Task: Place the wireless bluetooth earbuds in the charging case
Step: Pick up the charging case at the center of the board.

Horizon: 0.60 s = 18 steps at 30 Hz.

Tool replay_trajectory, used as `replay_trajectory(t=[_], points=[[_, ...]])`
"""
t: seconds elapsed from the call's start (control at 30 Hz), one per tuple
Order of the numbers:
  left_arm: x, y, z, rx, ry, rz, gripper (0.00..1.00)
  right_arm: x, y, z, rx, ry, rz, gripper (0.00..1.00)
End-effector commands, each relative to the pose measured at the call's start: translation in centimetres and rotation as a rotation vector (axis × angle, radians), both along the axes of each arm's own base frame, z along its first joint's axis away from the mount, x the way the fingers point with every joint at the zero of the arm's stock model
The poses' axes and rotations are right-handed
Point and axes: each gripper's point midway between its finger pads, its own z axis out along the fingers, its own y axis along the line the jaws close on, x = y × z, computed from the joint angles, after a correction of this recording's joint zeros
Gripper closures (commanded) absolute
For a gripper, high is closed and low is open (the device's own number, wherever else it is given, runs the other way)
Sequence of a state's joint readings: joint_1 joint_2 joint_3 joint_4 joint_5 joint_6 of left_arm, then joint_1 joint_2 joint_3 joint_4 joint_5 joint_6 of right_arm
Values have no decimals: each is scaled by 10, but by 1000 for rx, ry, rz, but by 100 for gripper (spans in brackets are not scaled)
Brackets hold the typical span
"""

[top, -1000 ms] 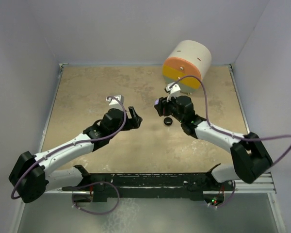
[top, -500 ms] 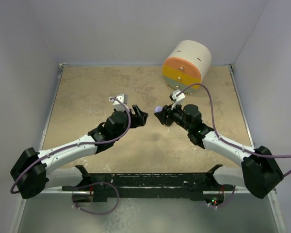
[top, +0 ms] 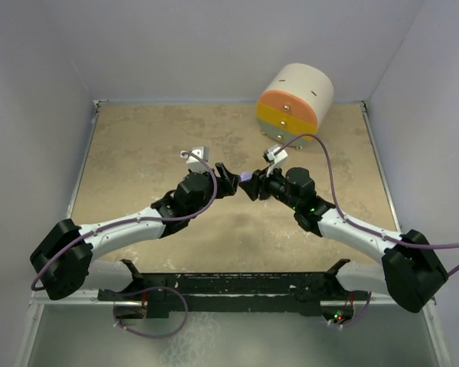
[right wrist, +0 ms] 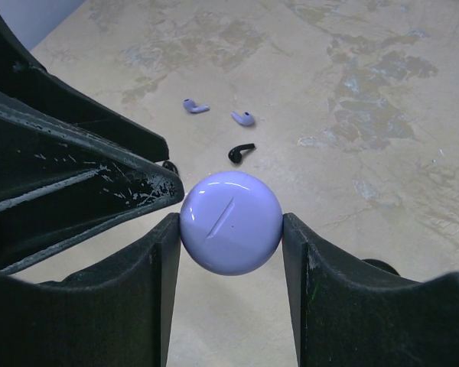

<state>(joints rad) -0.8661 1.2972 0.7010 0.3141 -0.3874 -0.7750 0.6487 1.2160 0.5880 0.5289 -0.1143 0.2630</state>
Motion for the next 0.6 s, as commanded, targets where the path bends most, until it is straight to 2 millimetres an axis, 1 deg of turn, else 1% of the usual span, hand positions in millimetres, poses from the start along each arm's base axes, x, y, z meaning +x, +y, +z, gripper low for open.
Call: replay_trajectory(t=[0.0,0.13,0.33,0.57], points=[[4,-19,51,-149,-102,-43,36,-3,8,29,67,-59,26,100],[-1,-26,55,-194,-118,-86,36,-5,9,28,66,-60,30,100],[-5,-41,51,-217,-100,-148,40,-7,11,32,74,-70,39,100],[-6,-43,44,-217,-77,-152,43,-7,13,41,83,-88,45,100]])
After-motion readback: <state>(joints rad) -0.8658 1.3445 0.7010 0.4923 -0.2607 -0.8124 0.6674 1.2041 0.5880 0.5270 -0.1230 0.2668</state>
